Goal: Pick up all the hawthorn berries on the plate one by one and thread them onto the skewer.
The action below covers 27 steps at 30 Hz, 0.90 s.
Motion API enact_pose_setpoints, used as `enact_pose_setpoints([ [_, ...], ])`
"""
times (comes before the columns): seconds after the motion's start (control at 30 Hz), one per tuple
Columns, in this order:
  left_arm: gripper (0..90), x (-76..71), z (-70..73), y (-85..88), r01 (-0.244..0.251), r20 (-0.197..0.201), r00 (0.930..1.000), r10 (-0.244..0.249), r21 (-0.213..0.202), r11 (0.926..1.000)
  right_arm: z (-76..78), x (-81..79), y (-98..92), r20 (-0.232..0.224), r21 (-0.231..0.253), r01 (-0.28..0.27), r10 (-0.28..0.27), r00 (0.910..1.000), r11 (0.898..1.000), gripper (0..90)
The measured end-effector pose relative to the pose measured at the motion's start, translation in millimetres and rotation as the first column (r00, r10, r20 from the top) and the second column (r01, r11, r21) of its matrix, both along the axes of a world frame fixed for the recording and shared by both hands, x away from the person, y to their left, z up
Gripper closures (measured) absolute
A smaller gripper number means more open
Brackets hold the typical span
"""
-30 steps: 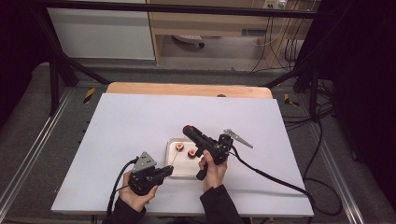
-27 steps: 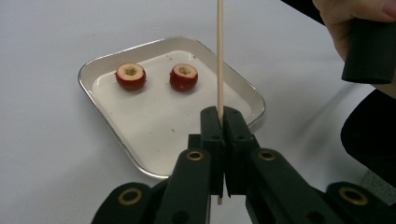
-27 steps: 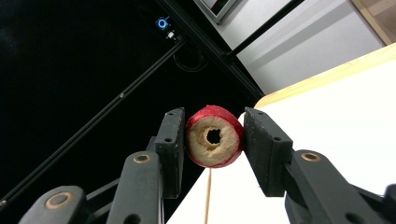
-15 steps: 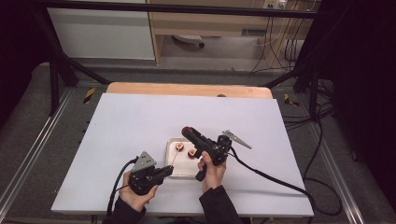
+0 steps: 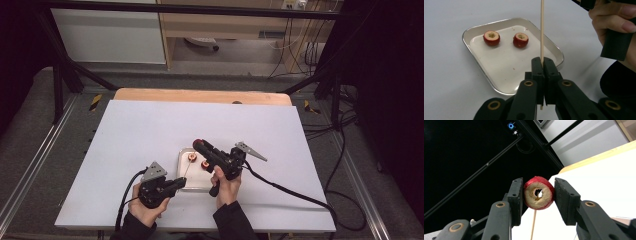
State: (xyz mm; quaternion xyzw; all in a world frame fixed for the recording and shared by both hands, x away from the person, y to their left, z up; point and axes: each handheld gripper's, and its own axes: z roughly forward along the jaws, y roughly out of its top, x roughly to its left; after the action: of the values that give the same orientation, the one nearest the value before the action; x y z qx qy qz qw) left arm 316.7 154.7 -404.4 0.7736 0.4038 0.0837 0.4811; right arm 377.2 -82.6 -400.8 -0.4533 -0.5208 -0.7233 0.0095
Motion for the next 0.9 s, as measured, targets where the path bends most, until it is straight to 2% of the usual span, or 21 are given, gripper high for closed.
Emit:
enact_pose_setpoints([
  [0.13, 88.6, 0.7, 0.1, -0.9, 0.001, -0.007, 1.0000, -0.001, -0.004, 1.0000, 0.6, 0.2, -0.1, -0.008, 0.007, -0.010, 0.010, 0.9999, 1.000, 61.1],
  [0.2, 88.6, 0.8, -1.1, -2.5, 0.007, -0.022, 0.9997, -0.007, -0.012, 0.9999, -0.6, -0.5, 0.6, 0.001, -0.004, -0.006, 0.006, 1.0000, 1.000, 61.1],
  [0.33, 88.6, 3.2, -2.7, -2.0, 0.016, -0.076, 0.9969, -0.020, -0.049, 0.9987, -2.6, -1.9, 1.3, 0.036, -0.050, 0.006, -0.004, 0.9994, 0.999, 61.3],
  [0.37, 88.6, 3.5, -2.2, -1.8, 0.016, -0.078, 0.9967, -0.019, -0.044, 0.9989, -2.5, -1.7, 0.9, 0.039, -0.066, 0.010, -0.007, 0.9992, 0.998, 61.3],
  [0.6, 88.7, 3.0, 4.3, -0.5, 0.024, -0.056, 0.9982, -0.023, 0.015, 0.9996, 0.9, 0.4, -2.4, 0.048, -0.102, -0.020, 0.025, 0.9985, 0.995, 61.5],
  [0.67, 88.7, 1.8, 3.3, -3.3, 0.017, -0.036, 0.9992, -0.016, 0.032, 0.9994, 1.3, -0.1, -2.1, 0.043, -0.091, -0.021, 0.025, 0.9988, 0.996, 61.5],
  [0.73, 88.7, 1.1, 1.1, -7.0, 0.007, -0.018, 0.9998, -0.007, 0.051, 0.9987, 0.5, 0.5, -1.0, 0.011, -0.061, -0.028, 0.029, 0.9995, 0.998, 61.5],
  [0.8, 88.7, 2.4, -0.4, -7.8, 0.004, -0.018, 0.9998, -0.003, 0.052, 0.9986, -1.3, 1.3, 0.1, -0.029, -0.041, -0.024, 0.023, 0.9993, 0.999, 61.5],
  [0.83, 88.7, 2.8, -0.4, -6.7, 0.000, -0.014, 0.9999, 0.000, 0.035, 0.9994, -1.6, 1.0, 1.0, -0.034, -0.041, -0.025, 0.024, 0.9992, 0.999, 61.5],
  [0.9, 88.7, 3.1, 1.1, -4.6, -0.004, -0.007, 1.0000, 0.004, 0.037, 0.9993, -1.7, 0.6, 0.8, -0.035, -0.046, -0.023, 0.021, 0.9992, 0.999, 61.6],
])
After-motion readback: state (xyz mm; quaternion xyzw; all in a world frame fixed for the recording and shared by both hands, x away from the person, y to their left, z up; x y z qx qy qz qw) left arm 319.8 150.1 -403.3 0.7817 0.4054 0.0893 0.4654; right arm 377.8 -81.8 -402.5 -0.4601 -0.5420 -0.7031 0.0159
